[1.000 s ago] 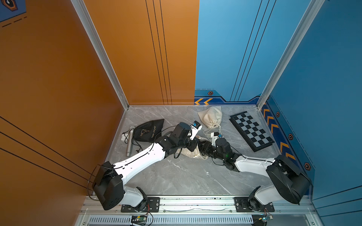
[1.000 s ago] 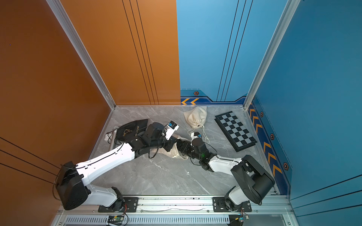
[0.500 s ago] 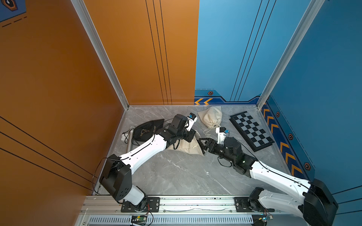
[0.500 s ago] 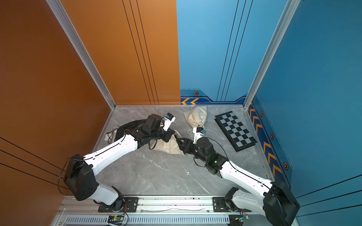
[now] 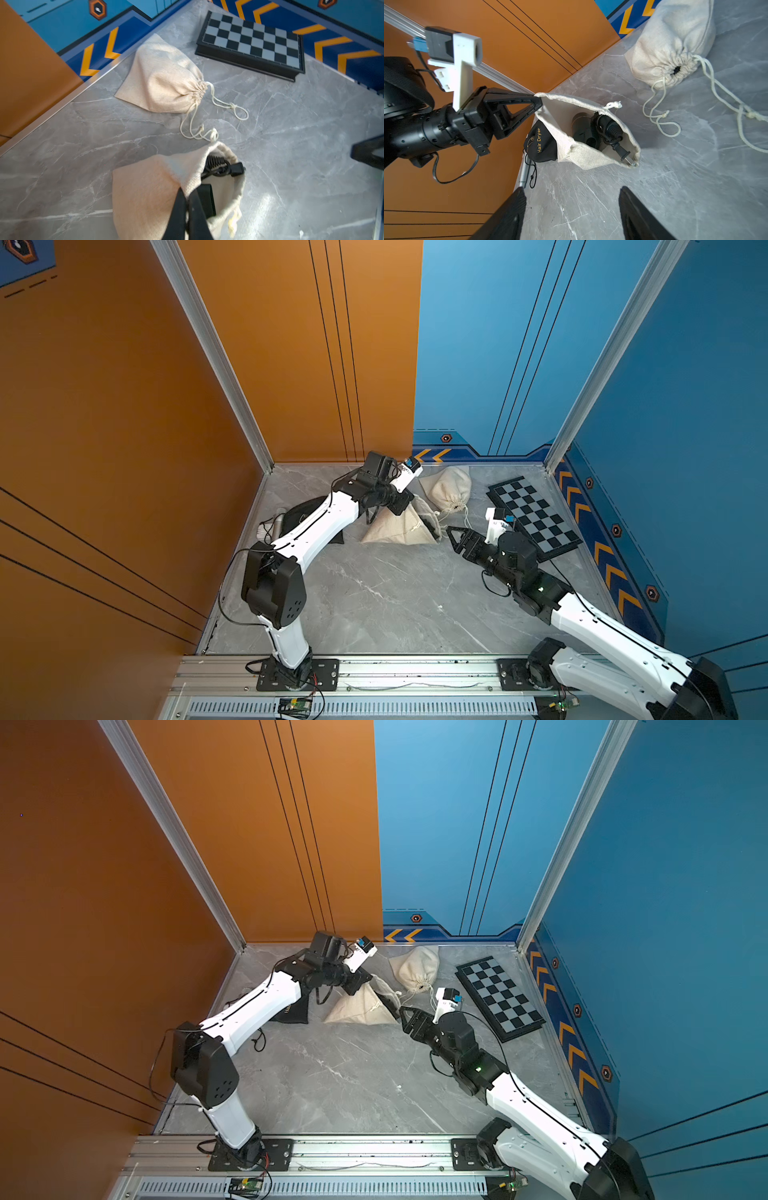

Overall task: Pack away hair dryers
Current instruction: Place the drawstring bag at the center of the board.

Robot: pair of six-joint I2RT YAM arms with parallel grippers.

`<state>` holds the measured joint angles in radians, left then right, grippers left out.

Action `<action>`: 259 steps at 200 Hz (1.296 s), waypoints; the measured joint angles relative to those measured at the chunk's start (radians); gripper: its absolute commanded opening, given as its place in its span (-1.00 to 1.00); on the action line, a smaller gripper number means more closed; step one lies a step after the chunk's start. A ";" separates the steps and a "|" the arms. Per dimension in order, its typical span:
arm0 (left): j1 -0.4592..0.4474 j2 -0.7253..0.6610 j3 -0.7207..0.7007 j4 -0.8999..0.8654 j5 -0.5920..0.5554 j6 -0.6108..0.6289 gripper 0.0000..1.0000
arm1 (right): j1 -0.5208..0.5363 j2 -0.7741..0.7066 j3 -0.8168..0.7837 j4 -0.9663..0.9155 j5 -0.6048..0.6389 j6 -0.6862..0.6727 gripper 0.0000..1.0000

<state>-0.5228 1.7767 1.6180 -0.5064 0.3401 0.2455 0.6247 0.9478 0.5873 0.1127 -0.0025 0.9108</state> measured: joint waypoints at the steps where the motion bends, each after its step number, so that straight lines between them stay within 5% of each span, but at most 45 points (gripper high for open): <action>1: -0.002 0.001 0.000 -0.003 0.001 0.003 -1.00 | 0.000 0.001 -0.001 0.000 0.000 0.001 0.44; 56: -0.136 -0.014 -0.108 -0.093 -0.008 0.079 -1.00 | -0.050 0.019 -0.041 -0.001 -0.030 0.029 0.44; 93: -0.121 -0.107 -0.284 -0.092 -0.086 0.027 -1.00 | -0.077 0.012 -0.058 -0.005 -0.050 0.034 0.40; 115: -0.100 -0.145 -0.328 -0.089 -0.129 -0.024 -0.77 | -0.079 0.010 -0.087 -0.010 -0.054 0.057 0.39; 125: -0.084 -0.157 -0.340 -0.074 -0.131 -0.056 -0.48 | -0.079 0.010 -0.099 -0.016 -0.054 0.070 0.40; 139: -0.051 -0.194 -0.383 -0.035 -0.132 -0.105 0.50 | -0.079 0.010 -0.108 -0.025 -0.053 0.094 0.40; 158: -0.010 -0.273 -0.463 0.035 -0.109 -0.202 1.00 | -0.079 0.000 -0.109 -0.047 -0.048 0.119 0.39; 193: -0.009 -0.436 -0.576 0.177 -0.097 -0.450 0.97 | -0.111 -0.058 -0.109 -0.108 -0.039 0.180 0.33; 220: -0.033 -0.551 -0.699 0.293 -0.132 -0.752 0.99 | -0.156 -0.063 -0.109 -0.137 -0.049 0.235 0.29; 259: -0.193 -0.655 -0.894 0.346 -0.266 -1.226 0.79 | -0.201 -0.041 -0.110 -0.158 -0.093 0.301 0.24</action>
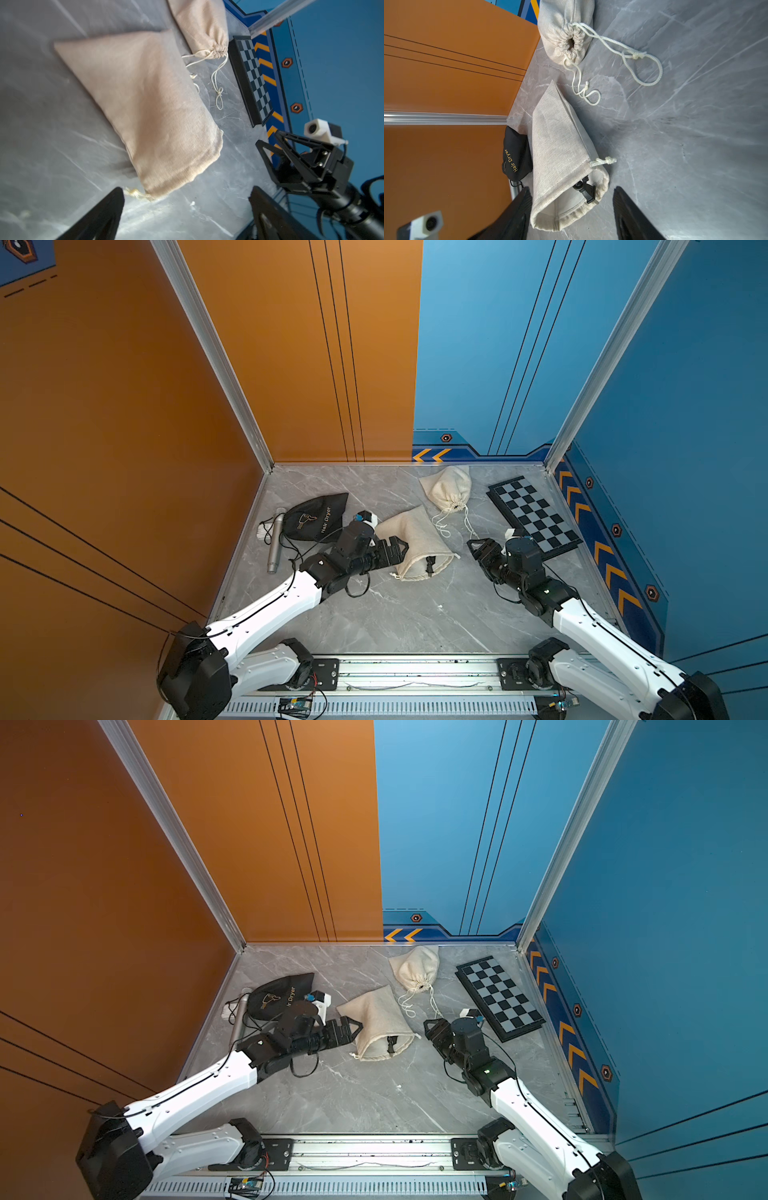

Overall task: Pack away hair dryers
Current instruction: Place the drawstring bag at the center of the board, then pull the drawstrings on both sides of the drawstring bag.

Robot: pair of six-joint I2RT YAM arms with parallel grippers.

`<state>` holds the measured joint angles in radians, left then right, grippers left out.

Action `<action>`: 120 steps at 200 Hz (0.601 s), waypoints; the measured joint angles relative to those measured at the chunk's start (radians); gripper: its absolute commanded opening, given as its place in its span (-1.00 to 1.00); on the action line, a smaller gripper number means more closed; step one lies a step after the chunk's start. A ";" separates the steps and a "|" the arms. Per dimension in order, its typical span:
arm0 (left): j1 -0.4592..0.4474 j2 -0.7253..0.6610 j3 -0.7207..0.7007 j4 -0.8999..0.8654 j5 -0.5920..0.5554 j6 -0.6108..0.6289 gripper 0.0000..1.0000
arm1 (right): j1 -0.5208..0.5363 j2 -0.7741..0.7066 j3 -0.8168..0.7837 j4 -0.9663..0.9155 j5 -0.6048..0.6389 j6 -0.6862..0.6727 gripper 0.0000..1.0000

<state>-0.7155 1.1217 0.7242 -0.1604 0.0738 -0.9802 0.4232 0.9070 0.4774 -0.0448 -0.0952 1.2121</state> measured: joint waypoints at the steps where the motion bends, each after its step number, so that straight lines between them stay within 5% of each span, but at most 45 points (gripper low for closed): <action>1: -0.003 -0.002 -0.004 0.001 -0.002 -0.006 0.79 | -0.002 0.001 0.000 -0.001 -0.003 0.002 0.24; 59: -0.249 -0.126 -0.229 0.076 -0.317 -0.655 0.44 | -0.030 0.010 -0.008 0.004 -0.036 0.054 0.21; 120: -0.305 0.041 -0.232 0.215 -0.492 -1.023 0.28 | -0.033 0.074 -0.017 0.045 -0.054 0.092 0.18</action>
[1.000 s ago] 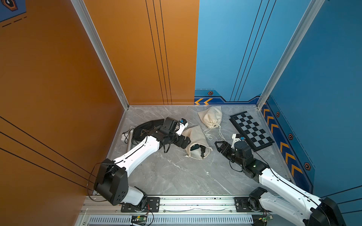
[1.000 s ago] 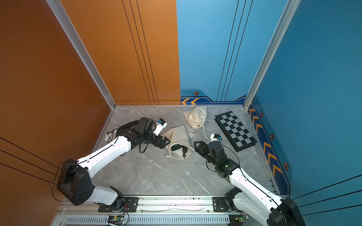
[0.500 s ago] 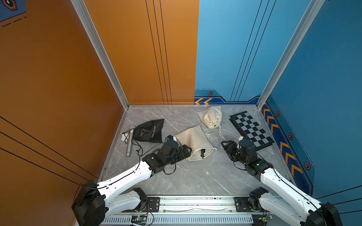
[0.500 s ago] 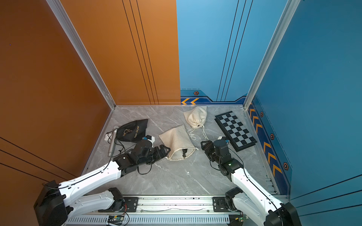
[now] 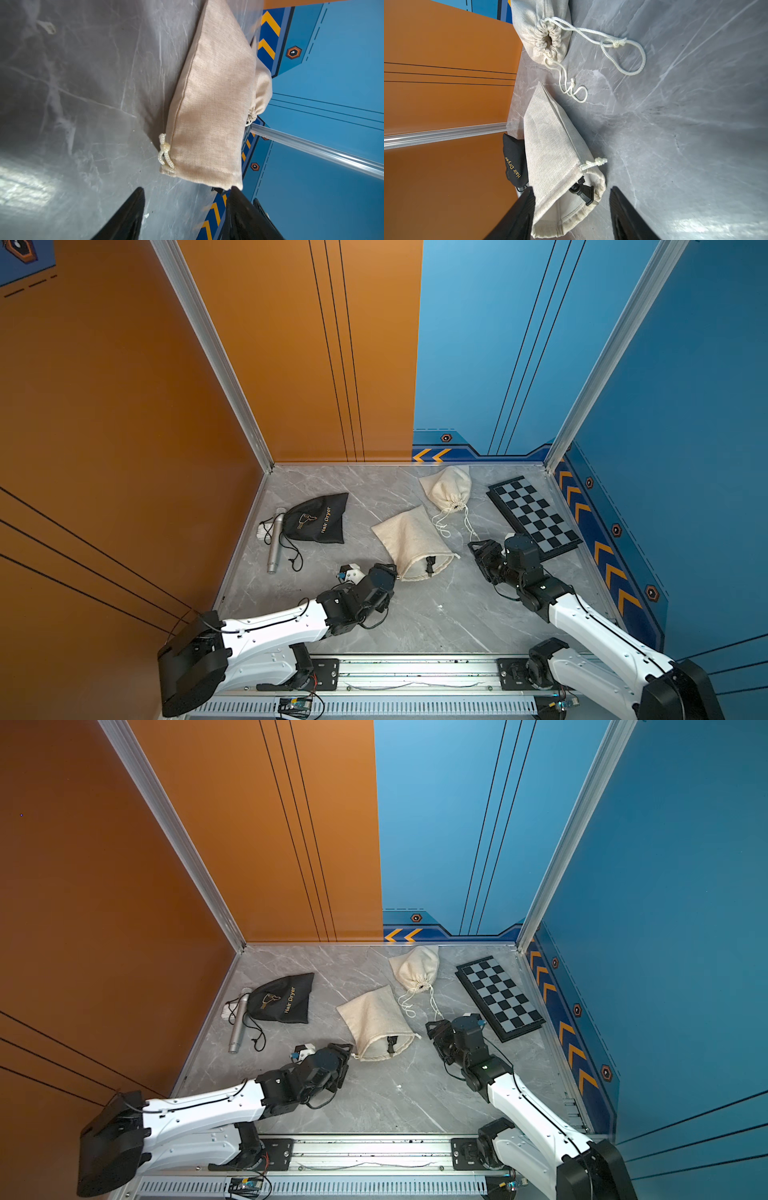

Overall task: Pack away hair dryers
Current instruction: Pull the drawstrings on both sides of the drawstring bag.

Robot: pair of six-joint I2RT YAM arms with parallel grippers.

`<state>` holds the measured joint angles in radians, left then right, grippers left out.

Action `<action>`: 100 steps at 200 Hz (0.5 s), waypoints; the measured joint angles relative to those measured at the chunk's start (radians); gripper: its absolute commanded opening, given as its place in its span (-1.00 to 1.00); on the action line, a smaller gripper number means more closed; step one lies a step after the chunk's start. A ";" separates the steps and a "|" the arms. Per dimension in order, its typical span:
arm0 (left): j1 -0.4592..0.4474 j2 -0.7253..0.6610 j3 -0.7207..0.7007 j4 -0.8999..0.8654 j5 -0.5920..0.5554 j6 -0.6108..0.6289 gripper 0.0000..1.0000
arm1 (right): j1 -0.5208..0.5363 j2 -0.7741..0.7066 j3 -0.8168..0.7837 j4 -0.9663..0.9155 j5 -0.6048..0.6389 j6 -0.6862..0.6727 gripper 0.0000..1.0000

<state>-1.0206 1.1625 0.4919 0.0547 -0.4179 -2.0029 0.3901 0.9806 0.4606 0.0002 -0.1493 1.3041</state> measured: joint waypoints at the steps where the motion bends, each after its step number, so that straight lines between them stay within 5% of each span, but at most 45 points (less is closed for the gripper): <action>1: 0.000 0.002 0.000 0.001 -0.001 -0.002 0.28 | 0.000 0.002 0.000 0.000 -0.001 0.001 0.18; 66: 0.018 0.172 0.000 0.127 -0.024 -0.081 0.09 | -0.018 0.080 0.000 0.066 -0.056 0.014 0.17; 100: 0.029 0.226 0.012 0.167 -0.023 -0.089 -0.36 | -0.023 0.089 0.000 0.084 -0.065 0.014 0.15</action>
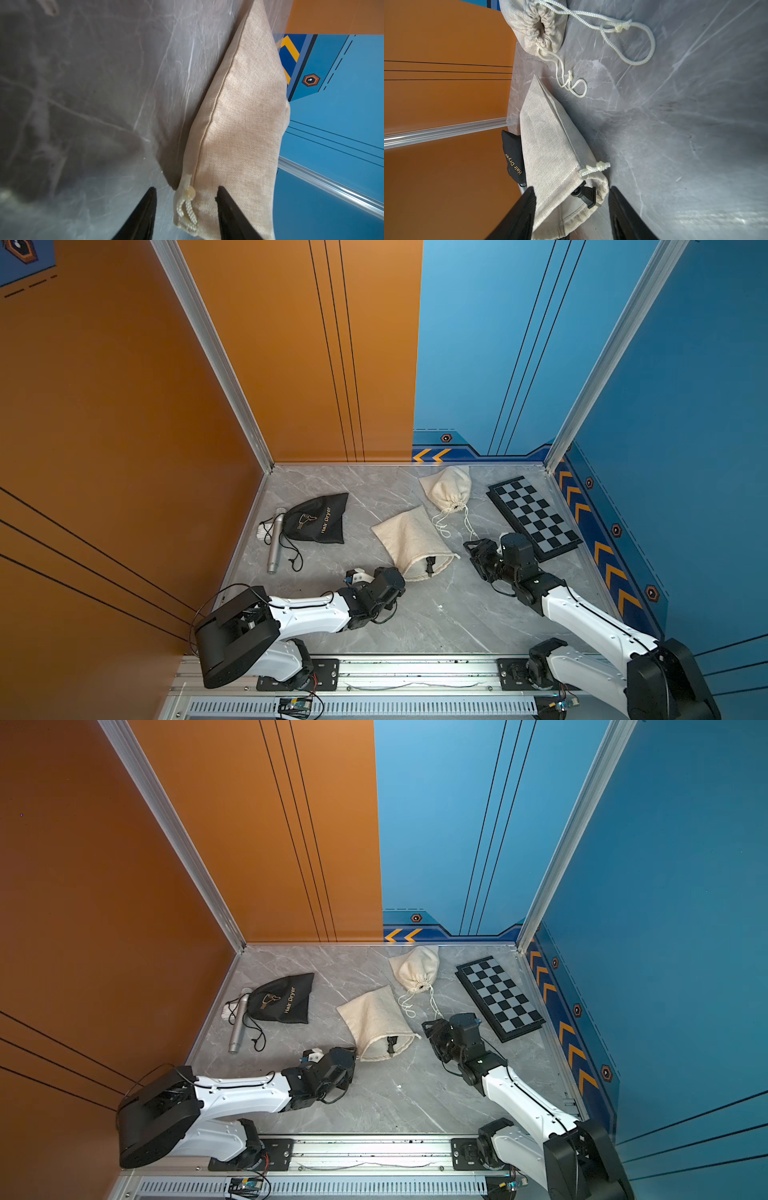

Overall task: Pack away hair dryers
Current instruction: Pull the drawstrings on both sides of the drawstring bag.

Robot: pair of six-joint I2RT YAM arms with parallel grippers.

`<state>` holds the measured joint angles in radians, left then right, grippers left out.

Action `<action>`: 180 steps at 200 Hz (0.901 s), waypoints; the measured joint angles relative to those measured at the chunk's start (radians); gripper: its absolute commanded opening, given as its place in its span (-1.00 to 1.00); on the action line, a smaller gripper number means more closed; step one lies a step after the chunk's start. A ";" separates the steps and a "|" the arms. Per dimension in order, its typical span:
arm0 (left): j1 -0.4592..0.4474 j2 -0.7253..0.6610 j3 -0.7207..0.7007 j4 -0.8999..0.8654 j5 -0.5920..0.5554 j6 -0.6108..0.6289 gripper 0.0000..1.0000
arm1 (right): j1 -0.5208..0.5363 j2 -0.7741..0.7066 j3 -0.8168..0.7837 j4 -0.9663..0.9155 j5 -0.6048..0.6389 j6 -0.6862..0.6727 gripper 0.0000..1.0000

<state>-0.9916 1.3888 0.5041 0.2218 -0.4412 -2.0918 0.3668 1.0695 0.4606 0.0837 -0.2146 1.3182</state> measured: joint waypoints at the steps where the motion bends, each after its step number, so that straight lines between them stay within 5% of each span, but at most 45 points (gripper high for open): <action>1: 0.000 0.001 0.000 0.000 0.000 0.001 -0.37 | 0.000 0.000 0.000 0.000 0.000 0.000 0.15; 55: 0.008 0.030 0.018 0.036 0.003 0.001 -1.00 | -0.006 0.001 0.000 0.006 -0.003 0.000 0.15; 180: 0.012 0.004 -0.017 0.047 0.000 -0.001 -1.00 | -0.005 0.251 -0.028 0.142 -0.084 0.113 0.07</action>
<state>-0.9798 1.3926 0.4870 0.2691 -0.4416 -2.0926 0.3618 1.3205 0.4328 0.2260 -0.2981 1.4307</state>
